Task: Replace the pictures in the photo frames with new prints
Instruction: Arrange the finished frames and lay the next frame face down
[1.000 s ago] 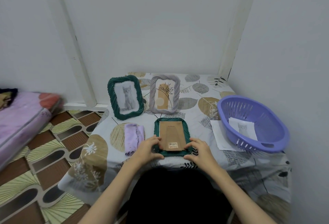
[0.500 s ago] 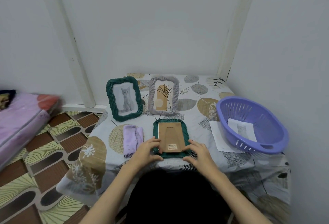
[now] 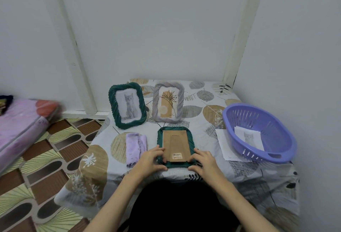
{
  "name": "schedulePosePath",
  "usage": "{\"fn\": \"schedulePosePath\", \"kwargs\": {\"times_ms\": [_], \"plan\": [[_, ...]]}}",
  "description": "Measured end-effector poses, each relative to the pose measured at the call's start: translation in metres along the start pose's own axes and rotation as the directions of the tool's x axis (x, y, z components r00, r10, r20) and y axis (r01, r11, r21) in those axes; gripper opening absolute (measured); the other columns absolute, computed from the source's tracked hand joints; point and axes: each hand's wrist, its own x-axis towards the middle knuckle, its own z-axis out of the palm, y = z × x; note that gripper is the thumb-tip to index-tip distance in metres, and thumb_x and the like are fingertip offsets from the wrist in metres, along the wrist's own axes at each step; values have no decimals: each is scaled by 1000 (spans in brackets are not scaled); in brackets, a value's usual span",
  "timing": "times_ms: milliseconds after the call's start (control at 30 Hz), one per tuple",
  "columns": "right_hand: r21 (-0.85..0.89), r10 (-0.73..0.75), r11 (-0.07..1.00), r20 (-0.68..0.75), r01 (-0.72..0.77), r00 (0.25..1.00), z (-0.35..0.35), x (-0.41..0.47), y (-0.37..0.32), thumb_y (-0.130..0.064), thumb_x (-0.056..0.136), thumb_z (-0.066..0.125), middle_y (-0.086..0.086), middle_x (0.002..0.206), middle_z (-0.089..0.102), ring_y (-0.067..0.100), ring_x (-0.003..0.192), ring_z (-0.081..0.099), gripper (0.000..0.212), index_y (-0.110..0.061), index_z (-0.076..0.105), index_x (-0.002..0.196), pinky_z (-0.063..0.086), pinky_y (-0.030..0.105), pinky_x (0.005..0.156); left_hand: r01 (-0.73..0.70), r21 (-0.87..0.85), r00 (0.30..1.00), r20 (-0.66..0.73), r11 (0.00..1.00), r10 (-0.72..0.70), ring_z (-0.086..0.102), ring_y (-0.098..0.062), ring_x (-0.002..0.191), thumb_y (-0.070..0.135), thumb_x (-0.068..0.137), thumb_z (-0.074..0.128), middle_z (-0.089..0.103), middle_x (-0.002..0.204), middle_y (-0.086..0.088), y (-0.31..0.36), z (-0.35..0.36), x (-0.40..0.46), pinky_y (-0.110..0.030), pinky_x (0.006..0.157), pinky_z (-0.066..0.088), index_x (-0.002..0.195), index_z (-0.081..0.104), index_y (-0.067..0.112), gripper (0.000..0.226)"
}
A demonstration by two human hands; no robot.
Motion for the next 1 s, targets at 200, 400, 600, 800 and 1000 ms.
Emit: {"fn": "schedulePosePath", "kwargs": {"times_ms": [200,400,600,800,1000], "plan": [[-2,199,980,-42,-199,979,-20,16,-25,-50,88,50,-1,119,56,24,118,41,33,-24,64,104,33,39,97,66,-152,998,24,986,-63,44,-8,122,18,74,75,51,125,4,7,-18,8,-12,100,28,125,46,15,59],[-332,314,885,-88,-325,945,-1,32,-71,-86,64,35,7,120,48,30,114,37,92,-12,59,113,30,46,94,94,178,994,-63,980,-83,17,-22,144,16,96,42,33,150,-2,0,-12,17,-39,118,12,137,39,17,41],[-196,327,914,-165,-356,930,4,36,-78,-59,72,53,10,116,56,30,113,43,65,-6,59,109,32,39,97,52,254,997,-71,966,-35,17,-21,144,26,99,35,31,151,0,-8,-7,18,-33,116,15,141,33,19,42],[76,387,922,-180,-379,904,5,36,-77,-53,74,60,8,117,59,28,115,45,59,-7,58,112,36,36,98,90,22,993,-72,996,-88,37,-25,133,48,91,33,56,129,-7,-2,-7,24,-35,114,22,119,58,9,54],[126,355,933,-171,-337,919,11,33,-70,-51,72,65,2,122,54,23,120,40,58,-12,55,114,31,34,100,92,-321,974,-167,943,-152,55,2,87,14,94,48,63,91,2,12,-8,25,-31,114,26,93,65,12,18]]}}
